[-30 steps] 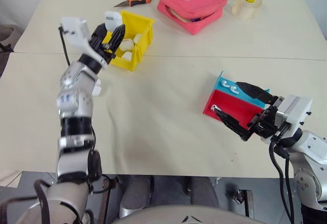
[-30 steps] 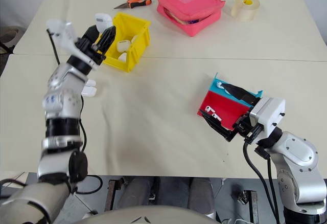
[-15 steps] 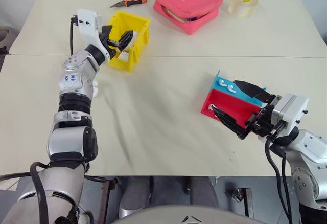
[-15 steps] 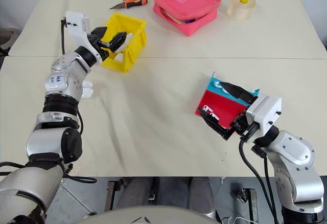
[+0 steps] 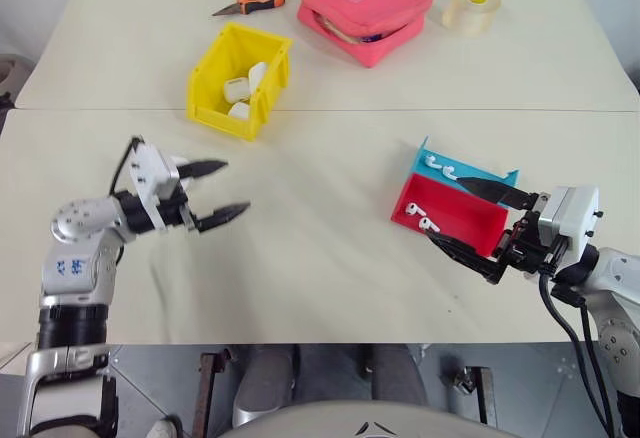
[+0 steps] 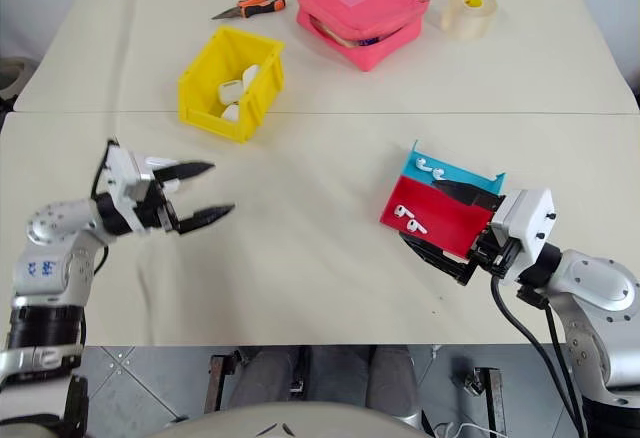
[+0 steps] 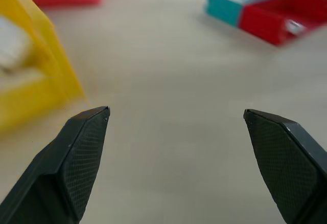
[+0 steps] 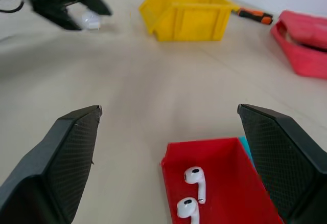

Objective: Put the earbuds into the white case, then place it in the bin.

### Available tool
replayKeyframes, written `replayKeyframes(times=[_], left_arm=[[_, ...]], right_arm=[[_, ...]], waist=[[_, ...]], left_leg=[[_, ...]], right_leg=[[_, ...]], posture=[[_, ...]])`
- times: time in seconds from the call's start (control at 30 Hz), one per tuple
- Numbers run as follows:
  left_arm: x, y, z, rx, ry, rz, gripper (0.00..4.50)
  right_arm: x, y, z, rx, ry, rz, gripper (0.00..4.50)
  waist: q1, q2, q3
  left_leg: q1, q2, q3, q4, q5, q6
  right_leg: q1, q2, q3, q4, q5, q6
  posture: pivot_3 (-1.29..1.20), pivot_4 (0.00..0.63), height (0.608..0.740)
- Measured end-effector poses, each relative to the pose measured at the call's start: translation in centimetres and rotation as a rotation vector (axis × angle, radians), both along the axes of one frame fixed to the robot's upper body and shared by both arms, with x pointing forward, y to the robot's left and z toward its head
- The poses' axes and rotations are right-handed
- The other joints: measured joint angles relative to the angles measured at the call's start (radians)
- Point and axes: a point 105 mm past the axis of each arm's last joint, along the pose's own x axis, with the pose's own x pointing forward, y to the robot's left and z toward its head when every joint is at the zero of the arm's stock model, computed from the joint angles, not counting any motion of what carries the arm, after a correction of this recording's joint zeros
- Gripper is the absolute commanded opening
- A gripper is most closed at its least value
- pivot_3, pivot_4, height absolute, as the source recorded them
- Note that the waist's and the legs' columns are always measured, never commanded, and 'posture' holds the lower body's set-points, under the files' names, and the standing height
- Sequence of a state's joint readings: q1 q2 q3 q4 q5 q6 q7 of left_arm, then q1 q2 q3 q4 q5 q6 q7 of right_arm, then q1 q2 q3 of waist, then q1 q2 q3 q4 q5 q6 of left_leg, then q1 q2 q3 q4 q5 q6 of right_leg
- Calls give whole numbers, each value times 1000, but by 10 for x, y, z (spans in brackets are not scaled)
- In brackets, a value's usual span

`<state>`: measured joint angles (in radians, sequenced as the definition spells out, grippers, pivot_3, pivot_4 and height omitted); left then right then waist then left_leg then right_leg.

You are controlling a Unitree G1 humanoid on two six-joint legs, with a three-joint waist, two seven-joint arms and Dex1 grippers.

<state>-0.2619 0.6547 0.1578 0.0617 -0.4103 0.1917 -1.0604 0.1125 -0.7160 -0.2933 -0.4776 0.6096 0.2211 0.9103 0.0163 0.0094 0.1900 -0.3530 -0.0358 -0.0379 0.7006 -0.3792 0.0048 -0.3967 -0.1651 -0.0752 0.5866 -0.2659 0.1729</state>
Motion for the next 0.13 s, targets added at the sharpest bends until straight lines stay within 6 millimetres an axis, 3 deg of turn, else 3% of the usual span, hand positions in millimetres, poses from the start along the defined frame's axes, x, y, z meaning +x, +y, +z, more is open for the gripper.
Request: replayKeyframes(times=[0.13], left_arm=[[-2, -12, 11, -15, -36, -1, 4471]], right_arm=[[2, 0, 2, 1, -6, 13, 4500]], waist=[[14, 0, 0]], left_leg=[[1, -1, -4, 1, 0, 0]], right_leg=[[1, 0, 0, 0, 0, 0]], posture=[[0, 150, 740]])
